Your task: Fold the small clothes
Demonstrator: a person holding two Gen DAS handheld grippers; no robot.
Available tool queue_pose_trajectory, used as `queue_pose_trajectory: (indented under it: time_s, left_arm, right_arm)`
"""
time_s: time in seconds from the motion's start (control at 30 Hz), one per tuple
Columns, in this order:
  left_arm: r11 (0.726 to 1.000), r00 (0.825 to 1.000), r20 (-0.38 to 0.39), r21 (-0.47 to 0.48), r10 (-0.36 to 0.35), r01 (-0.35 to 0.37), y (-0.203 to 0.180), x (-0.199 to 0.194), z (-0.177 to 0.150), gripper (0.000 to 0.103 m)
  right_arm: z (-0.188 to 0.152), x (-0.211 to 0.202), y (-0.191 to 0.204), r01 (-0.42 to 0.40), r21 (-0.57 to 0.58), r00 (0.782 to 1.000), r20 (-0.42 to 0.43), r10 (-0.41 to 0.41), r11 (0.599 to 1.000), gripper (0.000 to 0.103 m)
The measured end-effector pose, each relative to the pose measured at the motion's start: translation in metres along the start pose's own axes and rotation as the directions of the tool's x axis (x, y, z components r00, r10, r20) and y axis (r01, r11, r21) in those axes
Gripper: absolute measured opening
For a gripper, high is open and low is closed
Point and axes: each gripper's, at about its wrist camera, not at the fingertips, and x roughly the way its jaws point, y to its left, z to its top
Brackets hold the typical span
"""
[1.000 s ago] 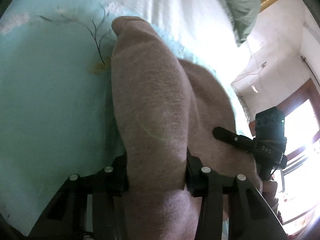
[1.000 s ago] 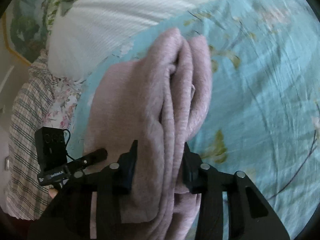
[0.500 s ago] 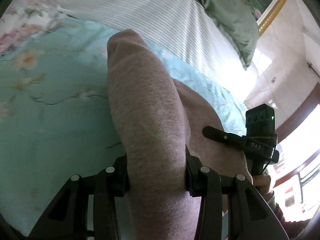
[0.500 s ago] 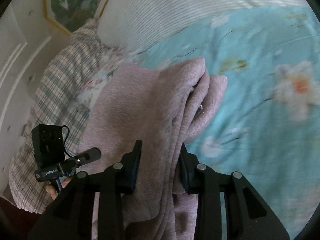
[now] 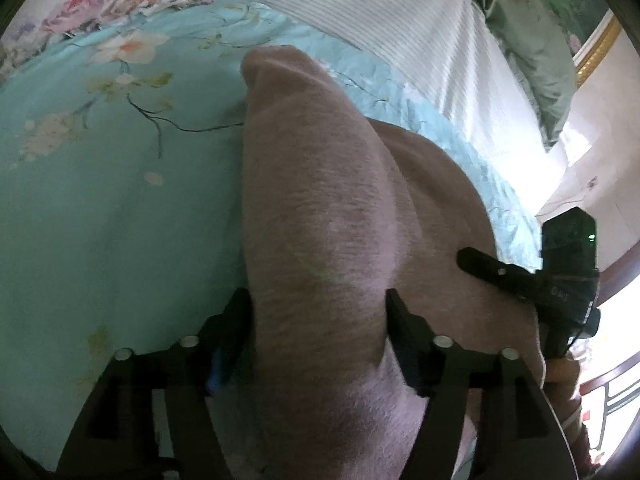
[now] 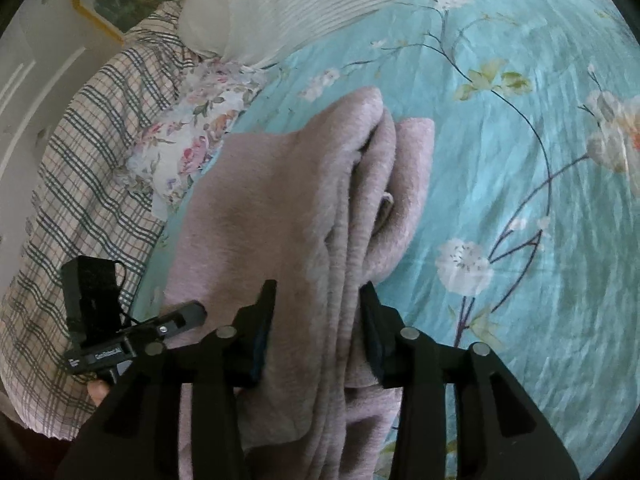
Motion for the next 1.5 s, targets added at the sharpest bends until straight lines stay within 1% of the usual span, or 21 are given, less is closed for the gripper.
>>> queue_pose_trajectory:
  time_s: [0.1,0.2,0.3,0.37,0.4,0.47,0.5,0.53,0.6,0.7,0.73,0.77,0.83,0.87,0.97,1.03,1.07,1.17,1.33,1.43,1.5]
  left_arm:
    - [0.998,0.998,0.049,0.041,0.043,-0.044,-0.006,-0.021,0.002,0.069]
    - [0.994,0.991,0.114,0.076,0.073,-0.082,-0.017,-0.037,0.009,0.068]
    - [0.995,0.988,0.155,0.095,0.021,-0.036,-0.023,-0.049,0.019,0.065]
    - [0.994,0.987,0.159,0.109,-0.025,0.007,-0.028,-0.051,0.025,0.053]
    - [0.992,0.987,0.156,0.121,-0.046,0.027,-0.033,-0.049,0.027,0.051]
    - [0.986,0.987,0.133,0.150,-0.087,0.067,-0.043,-0.039,0.032,0.040]
    - [0.986,0.989,0.119,0.155,-0.087,0.068,-0.045,-0.036,0.033,0.039]
    - [0.983,0.991,0.098,0.170,-0.092,0.075,-0.050,-0.029,0.038,0.037]
    - [0.979,0.992,0.092,0.193,-0.088,0.069,-0.054,-0.022,0.044,0.036]
    - [0.976,0.996,0.065,0.215,-0.054,0.039,-0.058,-0.004,0.061,0.036]
    - [0.978,0.999,0.038,0.209,-0.006,-0.002,-0.056,0.011,0.068,0.035]
    - [0.979,1.000,0.018,0.202,0.014,-0.017,-0.052,0.020,0.070,0.027]
    - [0.983,0.997,-0.063,0.184,0.038,-0.026,-0.044,0.050,0.074,0.020]
    - [0.981,0.997,-0.061,0.190,0.044,-0.031,-0.042,0.055,0.075,0.014]
    - [0.981,0.998,-0.054,0.195,0.027,-0.016,-0.040,0.054,0.077,0.013]
    - [0.980,0.998,-0.053,0.200,0.025,-0.014,-0.038,0.051,0.075,0.012]
    - [0.979,0.998,-0.055,0.201,0.025,-0.014,-0.038,0.049,0.074,0.012]
    - [0.979,0.998,-0.046,0.203,0.036,-0.026,-0.040,0.040,0.069,0.011]
    - [0.981,0.999,-0.007,0.193,0.039,-0.037,-0.040,0.008,0.048,0.012]
    - [0.979,1.000,0.016,0.203,-0.015,0.011,-0.049,-0.018,0.025,0.023]
    - [0.978,0.998,0.011,0.200,-0.068,0.065,-0.053,-0.031,0.007,0.026]
  right_arm:
    - [0.002,-0.021,0.006,0.063,-0.009,0.997,0.047,-0.062,0.998,0.056]
    - [0.007,-0.045,0.018,0.080,-0.034,0.989,0.129,-0.075,0.996,0.057]
    - [0.018,-0.045,0.030,0.062,-0.062,0.989,0.137,-0.053,0.996,0.057]
    - [0.025,-0.033,0.032,0.069,-0.066,0.992,0.110,-0.061,0.995,0.057]
    - [0.030,-0.022,0.029,0.083,-0.063,0.993,0.084,-0.077,0.995,0.056]
    - [0.036,-0.004,0.022,0.094,-0.043,0.995,0.043,-0.092,0.995,0.042]
    - [0.039,0.004,0.016,0.100,-0.018,0.995,0.021,-0.100,0.995,0.017]
    - [0.043,0.004,0.014,0.083,-0.001,0.996,0.026,-0.083,0.997,0.017]
    - [0.049,-0.013,0.018,0.032,-0.010,0.994,0.101,-0.031,0.999,0.017]
    - [0.054,-0.034,0.016,0.034,-0.010,0.983,0.179,-0.032,0.999,0.016]
    - [0.055,-0.032,0.009,0.039,0.005,0.986,0.164,-0.039,0.999,0.017]
    - [0.054,-0.027,0.002,0.050,0.019,0.988,0.148,-0.052,0.999,0.016]
    - [0.048,-0.010,-0.017,0.089,0.056,0.991,0.096,-0.094,0.994,0.017]
    - [0.045,-0.002,-0.025,0.094,0.073,0.992,0.072,-0.099,0.993,0.017]
    - [0.036,-0.001,-0.044,0.027,0.140,0.995,0.089,-0.040,0.990,0.020]
    - [0.035,-0.005,-0.043,0.039,0.146,0.995,0.090,-0.053,0.989,0.036]
    - [0.034,-0.007,-0.041,0.048,0.140,0.994,0.092,-0.061,0.989,0.039]
    - [0.034,-0.022,-0.027,0.076,0.104,0.990,0.111,-0.087,0.992,0.039]
    - [0.025,-0.068,0.006,0.103,0.027,0.974,0.202,-0.106,0.994,0.039]
    - [0.011,-0.082,0.025,0.044,-0.026,0.978,0.207,-0.038,0.999,0.039]
    - [-0.002,-0.082,0.034,0.017,-0.053,0.984,0.180,-0.007,0.998,0.039]
